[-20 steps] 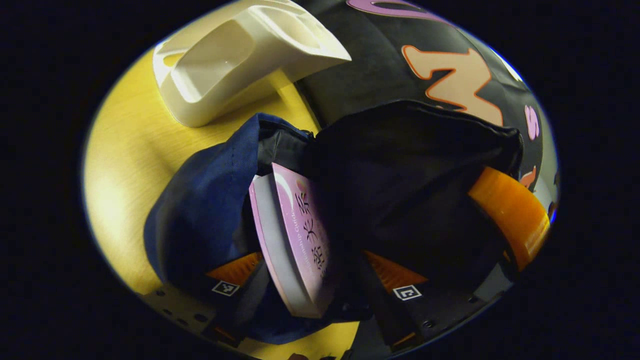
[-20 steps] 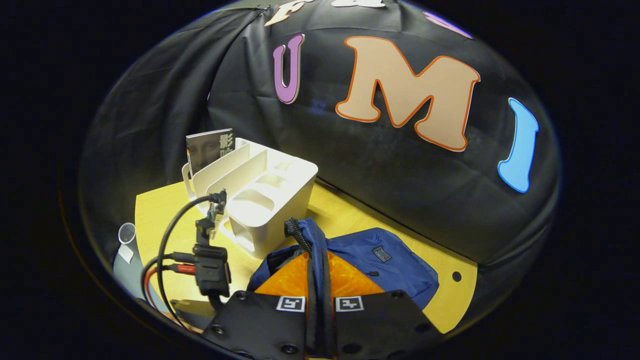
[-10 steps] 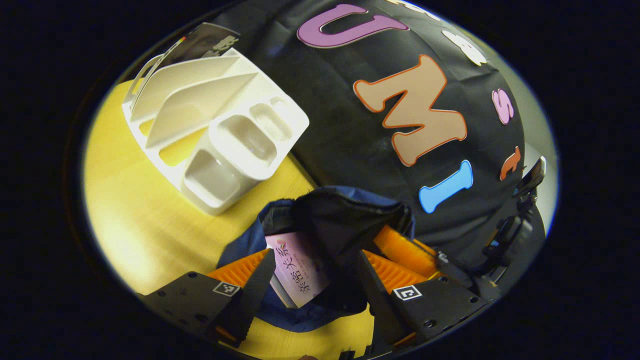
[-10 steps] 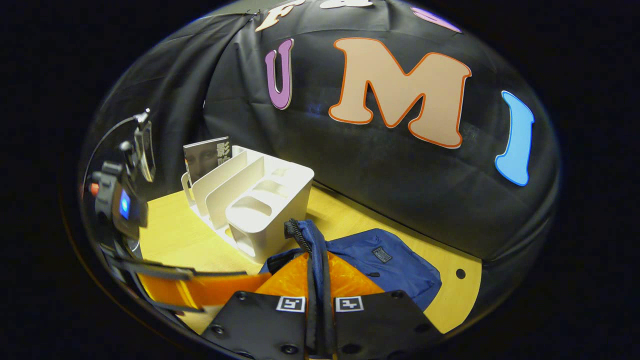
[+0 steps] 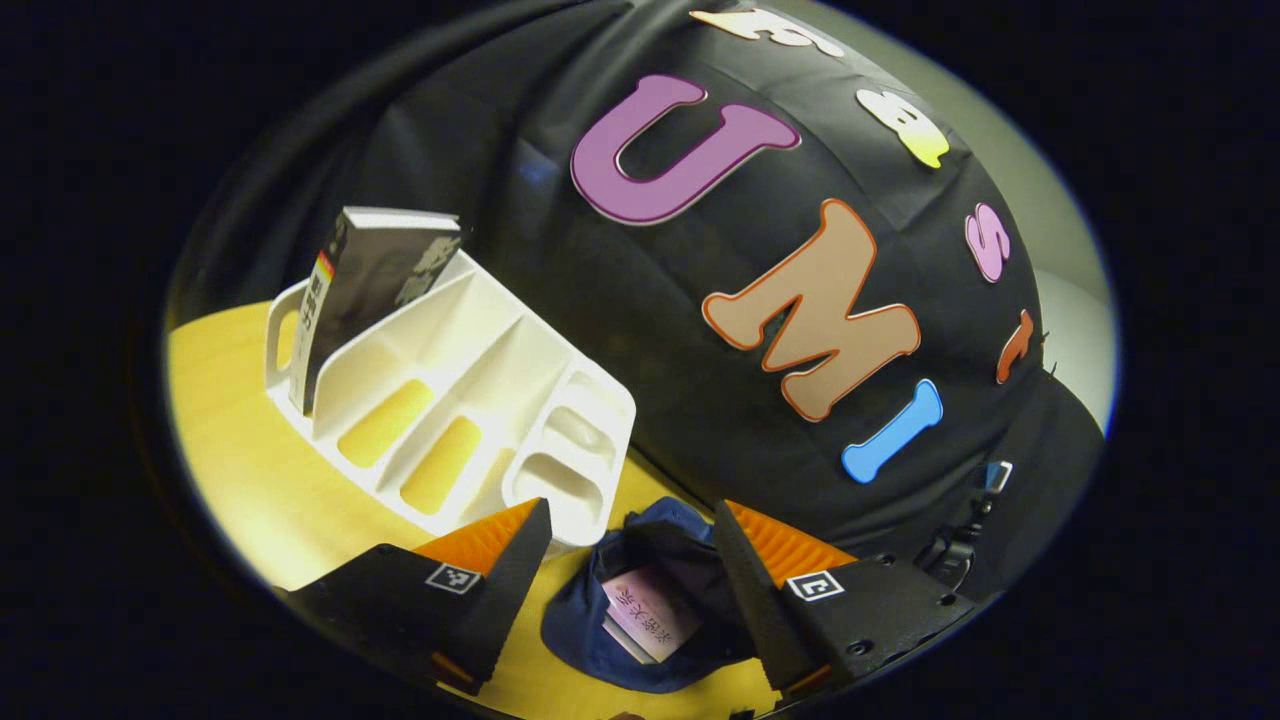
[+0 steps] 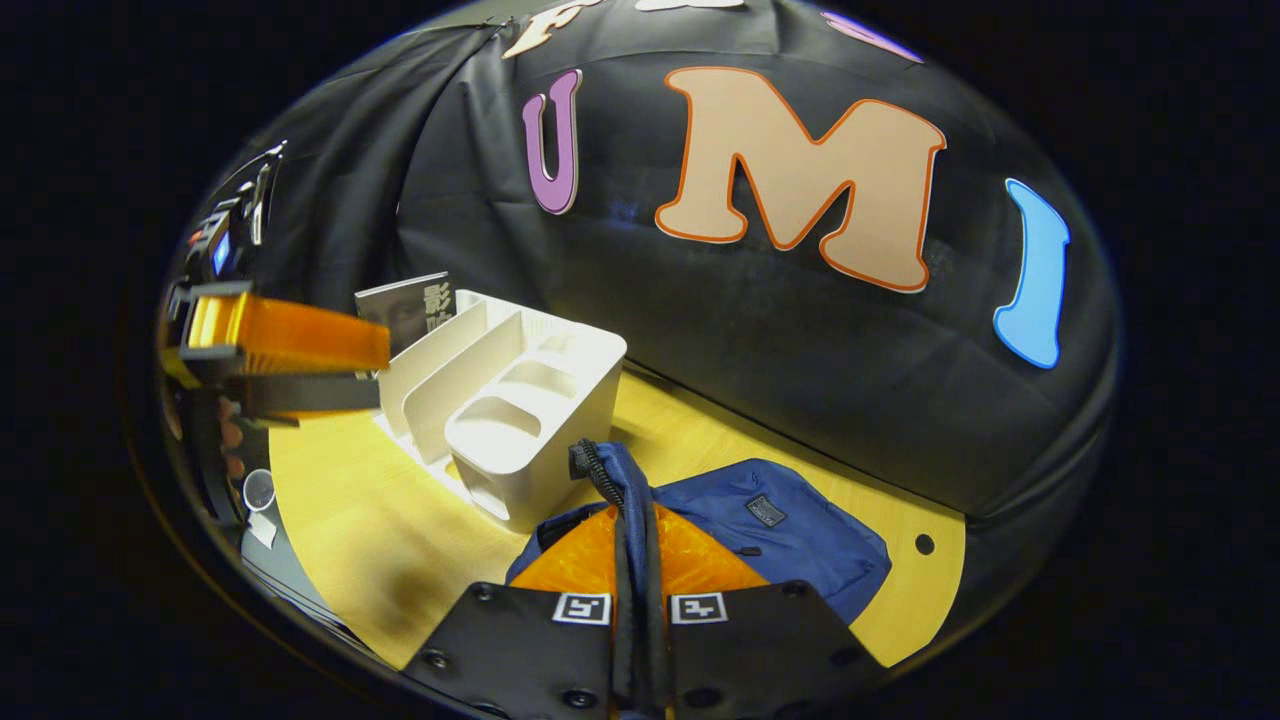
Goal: Open the schoolbag, grab two books from the bookshelf and put them into the schoolbag.
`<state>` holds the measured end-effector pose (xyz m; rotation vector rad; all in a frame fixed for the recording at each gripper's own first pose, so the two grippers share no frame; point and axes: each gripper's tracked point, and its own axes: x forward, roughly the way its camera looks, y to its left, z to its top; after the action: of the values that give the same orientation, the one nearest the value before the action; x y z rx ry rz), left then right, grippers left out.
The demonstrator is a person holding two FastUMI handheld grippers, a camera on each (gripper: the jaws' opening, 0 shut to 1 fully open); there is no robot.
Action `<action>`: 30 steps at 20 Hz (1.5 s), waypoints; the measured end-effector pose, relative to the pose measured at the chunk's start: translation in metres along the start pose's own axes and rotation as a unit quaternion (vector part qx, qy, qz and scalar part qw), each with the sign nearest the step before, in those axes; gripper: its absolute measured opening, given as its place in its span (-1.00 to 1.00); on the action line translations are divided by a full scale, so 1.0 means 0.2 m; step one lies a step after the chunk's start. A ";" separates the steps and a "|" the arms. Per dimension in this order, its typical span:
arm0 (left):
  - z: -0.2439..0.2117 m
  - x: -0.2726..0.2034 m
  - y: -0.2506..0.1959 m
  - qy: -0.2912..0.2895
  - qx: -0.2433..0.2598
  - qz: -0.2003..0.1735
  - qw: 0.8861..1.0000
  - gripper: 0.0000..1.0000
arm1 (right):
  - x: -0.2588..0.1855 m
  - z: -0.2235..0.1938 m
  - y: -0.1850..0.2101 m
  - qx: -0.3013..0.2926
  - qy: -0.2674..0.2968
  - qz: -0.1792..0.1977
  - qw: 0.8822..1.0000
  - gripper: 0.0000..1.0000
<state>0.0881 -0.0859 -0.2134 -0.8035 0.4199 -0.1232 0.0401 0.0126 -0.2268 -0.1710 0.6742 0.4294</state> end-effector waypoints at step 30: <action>0.84 0.33 0.86 0.124 0.195 0.119 0.966 0.89 | 0.00 -0.05 -0.02 0.045 0.036 -0.105 0.993 -0.85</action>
<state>0.2089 0.1280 -0.2545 -0.3443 0.7011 -0.0798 0.0361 0.0067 -0.2356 -0.1707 0.7361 0.1923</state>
